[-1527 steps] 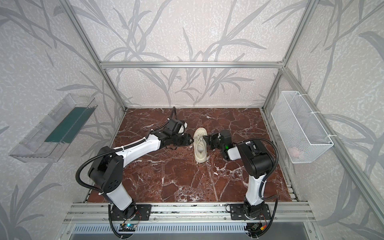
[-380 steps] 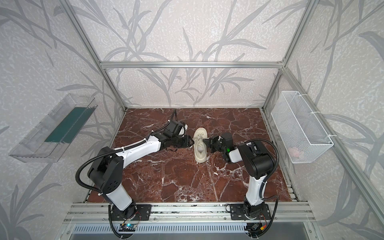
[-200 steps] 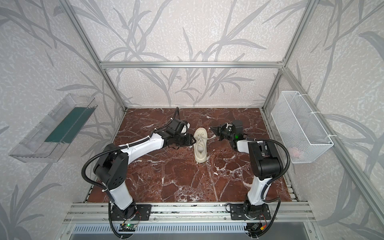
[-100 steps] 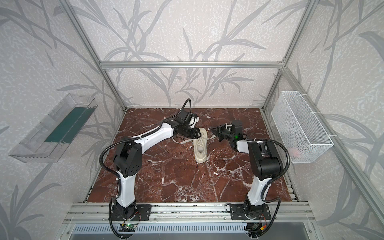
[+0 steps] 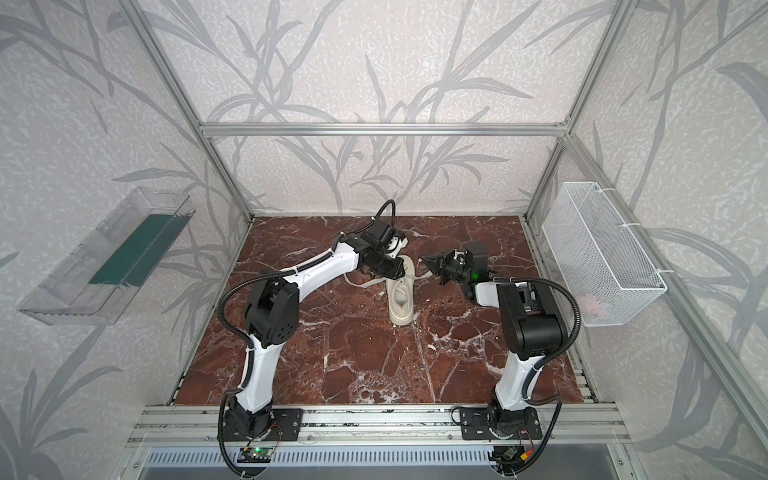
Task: Tie the shoes
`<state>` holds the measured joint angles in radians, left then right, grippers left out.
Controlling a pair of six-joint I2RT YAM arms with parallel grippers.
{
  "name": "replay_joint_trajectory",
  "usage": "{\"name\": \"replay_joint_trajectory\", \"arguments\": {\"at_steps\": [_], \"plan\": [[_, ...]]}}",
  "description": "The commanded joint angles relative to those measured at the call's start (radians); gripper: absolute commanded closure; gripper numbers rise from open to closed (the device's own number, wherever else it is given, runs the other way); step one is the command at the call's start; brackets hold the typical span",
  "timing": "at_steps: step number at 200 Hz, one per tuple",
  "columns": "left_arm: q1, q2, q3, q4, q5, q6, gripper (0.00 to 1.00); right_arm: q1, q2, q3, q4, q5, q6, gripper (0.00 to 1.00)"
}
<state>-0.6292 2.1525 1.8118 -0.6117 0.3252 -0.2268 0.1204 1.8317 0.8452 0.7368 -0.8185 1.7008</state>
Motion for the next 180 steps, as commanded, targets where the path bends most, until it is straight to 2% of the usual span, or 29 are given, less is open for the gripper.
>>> {"name": "replay_joint_trajectory", "arguments": {"at_steps": [1,63,126,180], "plan": [[-0.003,-0.002,0.029,-0.032,-0.028,0.022,0.81,-0.004,-0.022,-0.016,0.037,-0.021,-0.001,1.00],[0.012,-0.100,-0.056,0.047,-0.083,-0.027,0.81,-0.002,-0.029,-0.018,0.015,-0.034,-0.036,1.00],[0.037,-0.200,-0.250,0.199,-0.073,-0.166,0.81,0.047,0.015,0.003,0.018,-0.023,-0.040,1.00],[0.044,-0.240,-0.416,0.341,-0.006,-0.300,0.79,0.113,0.111,0.028,0.141,0.007,0.040,1.00]]}}
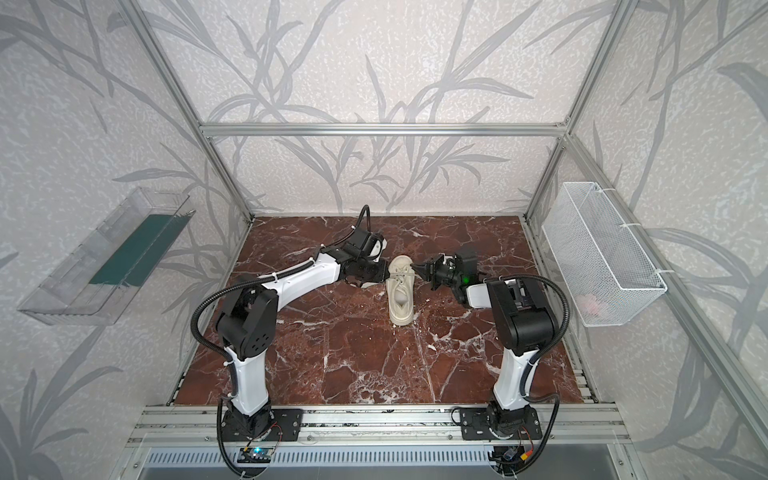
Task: Tie the shoes
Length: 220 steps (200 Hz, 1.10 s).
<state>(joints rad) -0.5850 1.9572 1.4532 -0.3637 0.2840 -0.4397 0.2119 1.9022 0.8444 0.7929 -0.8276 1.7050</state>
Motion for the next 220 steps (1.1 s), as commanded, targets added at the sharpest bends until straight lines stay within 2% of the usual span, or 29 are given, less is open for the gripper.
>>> {"name": "replay_joint_trajectory", "arguments": {"at_steps": [1,38,70,123,220], "plan": [[-0.001,-0.045,-0.059,0.096,0.036,-0.088,0.79,0.022,0.042,0.029,0.087,0.018,0.036,1.00],[0.000,-0.041,-0.104,0.153,0.059,-0.129,0.77,0.029,0.069,0.039,0.114,0.029,0.052,1.00],[0.000,-0.039,-0.109,0.156,0.068,-0.129,0.75,0.027,0.065,0.050,0.073,0.030,0.030,1.00],[-0.002,-0.016,-0.098,0.167,0.099,-0.128,0.71,0.025,0.074,0.035,0.100,0.031,0.041,1.00],[-0.026,0.084,0.052,0.158,0.163,-0.136,0.71,-0.032,0.055,-0.049,0.188,0.031,0.076,1.00]]}}
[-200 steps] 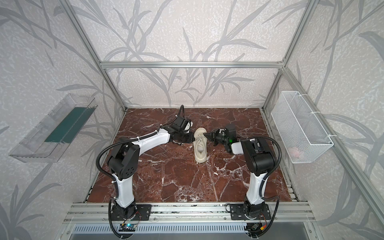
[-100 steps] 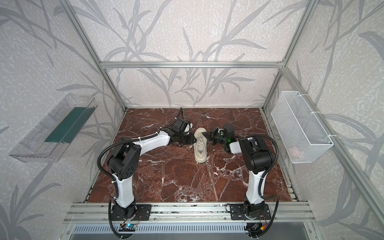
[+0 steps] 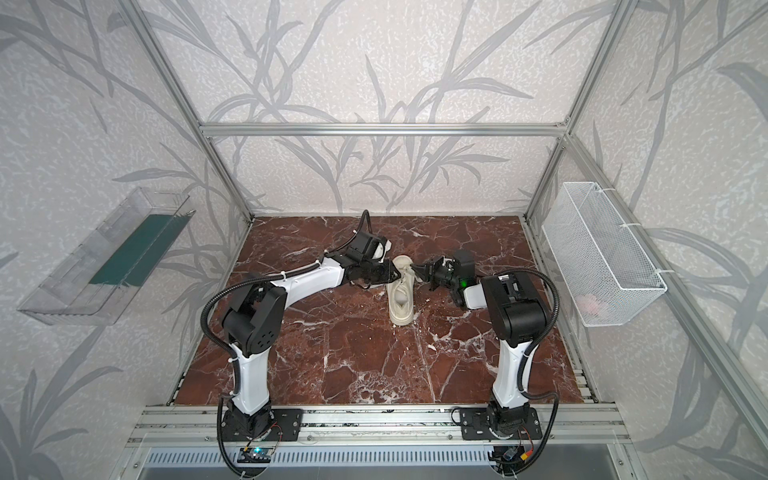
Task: Tie the shoes
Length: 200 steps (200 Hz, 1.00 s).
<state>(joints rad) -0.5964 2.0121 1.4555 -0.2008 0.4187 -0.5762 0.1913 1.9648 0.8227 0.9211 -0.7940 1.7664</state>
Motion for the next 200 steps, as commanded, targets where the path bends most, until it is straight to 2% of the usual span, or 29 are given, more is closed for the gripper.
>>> {"name": "replay_joint_trajectory", "arguments": {"at_steps": [1,43,67,121,150,170,200], "plan": [[-0.015,0.030,0.051,-0.006,0.029,0.001,0.71,-0.012,-0.007,-0.028,0.060,-0.003,0.015,1.00],[-0.017,0.024,0.059,-0.017,0.018,0.007,0.71,-0.013,0.017,-0.058,0.116,0.008,0.041,1.00],[-0.014,0.004,0.048,-0.036,-0.011,0.024,0.67,-0.013,0.020,-0.078,0.145,0.015,0.056,1.00],[0.002,-0.036,0.043,-0.077,-0.053,0.061,0.59,-0.015,-0.016,-0.098,0.061,0.018,-0.010,1.00],[0.006,-0.055,0.046,-0.100,-0.078,0.079,0.59,-0.002,-0.026,-0.099,0.013,0.013,-0.043,1.00],[0.006,-0.077,0.042,-0.101,-0.087,0.088,0.55,0.014,-0.015,-0.088,0.006,0.007,-0.051,1.00],[0.010,-0.109,0.036,-0.105,-0.097,0.090,0.54,0.029,0.004,-0.072,0.014,0.003,-0.051,1.00]]}}
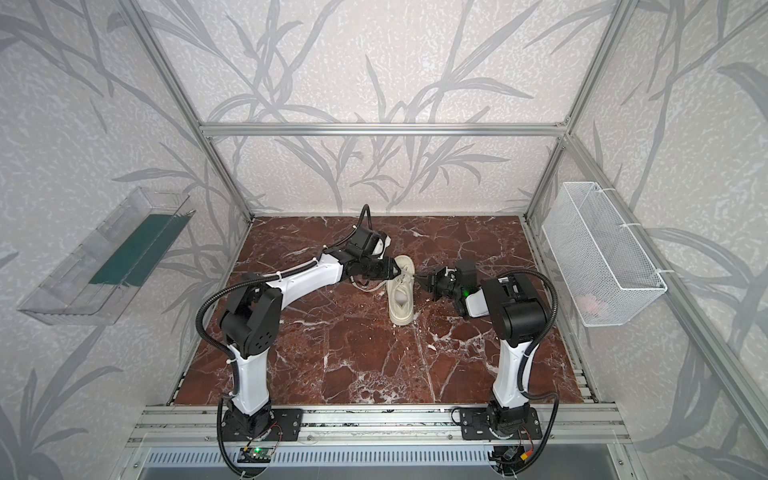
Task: Tie the shoes
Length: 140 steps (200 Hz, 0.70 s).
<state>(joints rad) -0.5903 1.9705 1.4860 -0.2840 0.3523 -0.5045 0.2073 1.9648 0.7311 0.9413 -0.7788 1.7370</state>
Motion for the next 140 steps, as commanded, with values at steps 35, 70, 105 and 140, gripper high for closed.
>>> {"name": "replay_joint_trajectory", "arguments": {"at_steps": [35,70,105,140], "plan": [[0.002,-0.103,-0.001,-0.014,-0.027,0.012,0.55,0.023,0.007,0.027,-0.012,-0.016,-0.025,1.00],[-0.007,-0.118,0.003,-0.026,-0.013,0.016,0.62,0.034,0.026,0.031,0.010,-0.020,-0.014,1.00],[-0.022,-0.095,0.002,-0.050,0.014,0.017,0.74,0.035,0.046,0.046,0.042,-0.032,0.002,1.00],[-0.026,-0.075,-0.004,-0.053,0.027,0.011,0.75,0.040,0.049,0.061,0.039,-0.046,0.001,1.00]]}}
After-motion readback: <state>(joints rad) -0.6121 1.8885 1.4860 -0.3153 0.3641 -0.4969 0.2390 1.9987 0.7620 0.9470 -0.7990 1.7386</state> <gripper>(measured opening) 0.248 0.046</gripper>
